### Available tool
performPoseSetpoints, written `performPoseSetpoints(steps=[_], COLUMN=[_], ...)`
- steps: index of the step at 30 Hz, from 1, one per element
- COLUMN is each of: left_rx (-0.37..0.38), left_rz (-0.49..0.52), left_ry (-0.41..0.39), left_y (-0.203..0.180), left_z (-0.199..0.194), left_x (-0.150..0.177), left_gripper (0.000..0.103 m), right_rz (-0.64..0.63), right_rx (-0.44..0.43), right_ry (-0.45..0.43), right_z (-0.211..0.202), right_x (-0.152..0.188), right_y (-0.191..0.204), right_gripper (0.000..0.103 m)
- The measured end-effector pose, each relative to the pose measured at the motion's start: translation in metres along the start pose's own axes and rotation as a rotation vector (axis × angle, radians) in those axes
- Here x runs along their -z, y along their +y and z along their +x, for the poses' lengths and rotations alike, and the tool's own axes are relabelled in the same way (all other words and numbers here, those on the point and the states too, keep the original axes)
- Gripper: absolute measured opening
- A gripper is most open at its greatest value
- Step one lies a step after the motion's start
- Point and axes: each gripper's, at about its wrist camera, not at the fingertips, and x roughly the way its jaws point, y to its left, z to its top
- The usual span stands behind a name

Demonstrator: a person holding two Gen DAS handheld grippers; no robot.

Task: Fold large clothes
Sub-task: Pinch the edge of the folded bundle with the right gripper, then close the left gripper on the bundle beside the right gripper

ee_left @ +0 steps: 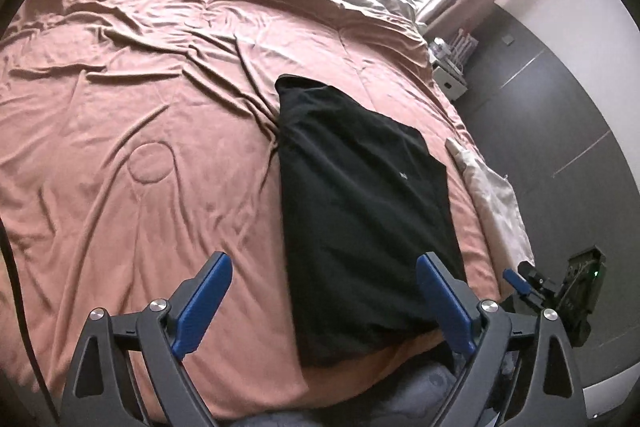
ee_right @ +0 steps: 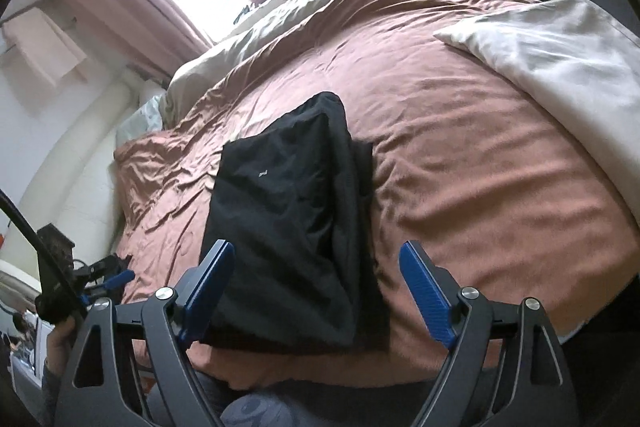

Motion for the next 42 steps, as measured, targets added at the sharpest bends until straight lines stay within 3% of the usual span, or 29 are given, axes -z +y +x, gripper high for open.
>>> performPoseSetpoints(steps=[7, 12, 24, 29, 31, 37, 39, 42], left_rx=[0.036, 0.05, 0.134, 0.151, 0.161, 0.163, 0.153, 0.135], left_rz=[-0.029, -0.043, -0.062, -0.067, -0.074, -0.09, -0.099, -0.092], left_ry=[0.028, 0.059, 0.147, 0.156, 0.159, 0.16, 0.158, 0.147], left_y=[0.025, 0.036, 0.047, 0.047, 0.048, 0.045, 0.044, 0.041], left_z=[0.042, 0.077, 0.139, 0.153, 0.157, 0.168, 0.168, 0.162], left_x=[-0.028, -0.042, -0.054, -0.057, -0.059, -0.063, -0.062, -0.062], left_gripper=[0.093, 0.087, 0.067, 0.066, 0.065, 0.06, 0.054, 0.042], right_rz=[0.029, 0.056, 0.11, 0.143, 0.17, 0.202, 0.189, 0.132], right_rx=[-0.067, -0.11, -0.227, -0.298, -0.338, -0.409, -0.409, -0.401], right_ry=[0.086, 0.133, 0.314, 0.345, 0.363, 0.408, 0.402, 0.37], right_z=[0.054, 0.091, 0.203, 0.231, 0.243, 0.275, 0.281, 0.278], right_x=[-0.038, -0.062, -0.088, -0.098, -0.102, -0.108, -0.11, -0.112], right_y=[-0.019, -0.031, -0.05, -0.051, -0.053, -0.062, -0.062, -0.048], right_gripper=[0.084, 0.084, 0.084, 0.084, 0.077, 0.044, 0.029, 0.016])
